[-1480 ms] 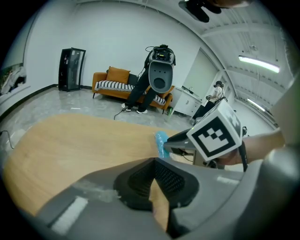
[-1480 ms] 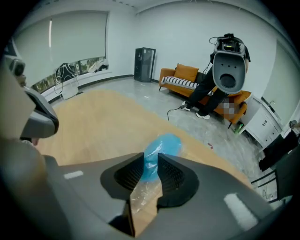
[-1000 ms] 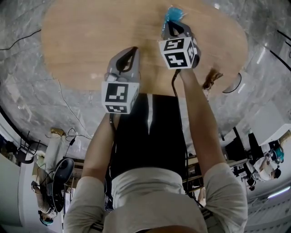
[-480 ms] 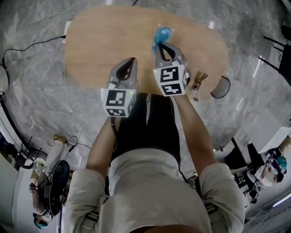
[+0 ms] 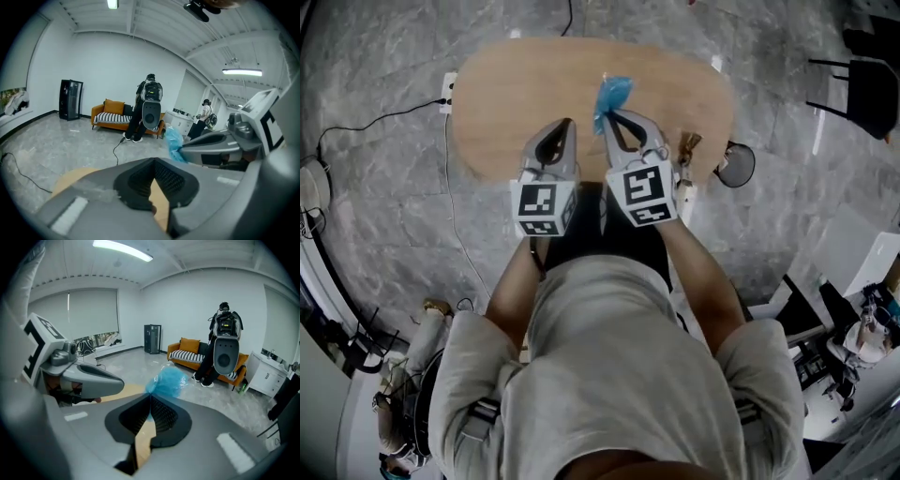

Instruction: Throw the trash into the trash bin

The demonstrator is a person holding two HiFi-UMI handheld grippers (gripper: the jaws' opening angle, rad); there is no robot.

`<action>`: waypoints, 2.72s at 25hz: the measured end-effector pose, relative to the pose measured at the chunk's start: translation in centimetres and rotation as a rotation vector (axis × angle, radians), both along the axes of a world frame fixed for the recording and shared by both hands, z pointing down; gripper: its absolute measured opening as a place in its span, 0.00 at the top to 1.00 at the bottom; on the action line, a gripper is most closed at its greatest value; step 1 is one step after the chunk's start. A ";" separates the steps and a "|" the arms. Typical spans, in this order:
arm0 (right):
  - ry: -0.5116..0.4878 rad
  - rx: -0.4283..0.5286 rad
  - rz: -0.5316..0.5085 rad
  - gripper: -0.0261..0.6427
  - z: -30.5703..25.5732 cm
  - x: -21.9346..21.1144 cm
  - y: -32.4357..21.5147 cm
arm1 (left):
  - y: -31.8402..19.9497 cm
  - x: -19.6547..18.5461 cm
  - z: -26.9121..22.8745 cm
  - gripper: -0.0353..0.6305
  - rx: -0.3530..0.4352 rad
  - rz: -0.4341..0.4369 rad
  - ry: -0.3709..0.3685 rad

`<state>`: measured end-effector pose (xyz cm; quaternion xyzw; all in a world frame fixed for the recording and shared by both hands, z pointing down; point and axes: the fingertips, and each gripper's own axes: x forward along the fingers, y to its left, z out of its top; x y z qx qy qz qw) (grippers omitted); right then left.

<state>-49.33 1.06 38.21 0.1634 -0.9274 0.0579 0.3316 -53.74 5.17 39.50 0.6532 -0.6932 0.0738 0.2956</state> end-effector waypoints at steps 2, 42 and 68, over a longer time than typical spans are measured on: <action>-0.001 0.019 0.013 0.94 -1.7 0.6 0.2 | -0.1 0.6 -1.6 0.92 0.014 0.028 -0.019; -0.211 0.255 0.600 0.94 -16.6 52.4 4.3 | -0.5 50.8 -14.7 0.92 0.229 0.526 -0.139; -0.004 0.152 0.823 0.94 -11.1 70.4 -7.9 | -15.6 66.9 -8.6 0.92 0.137 0.713 0.033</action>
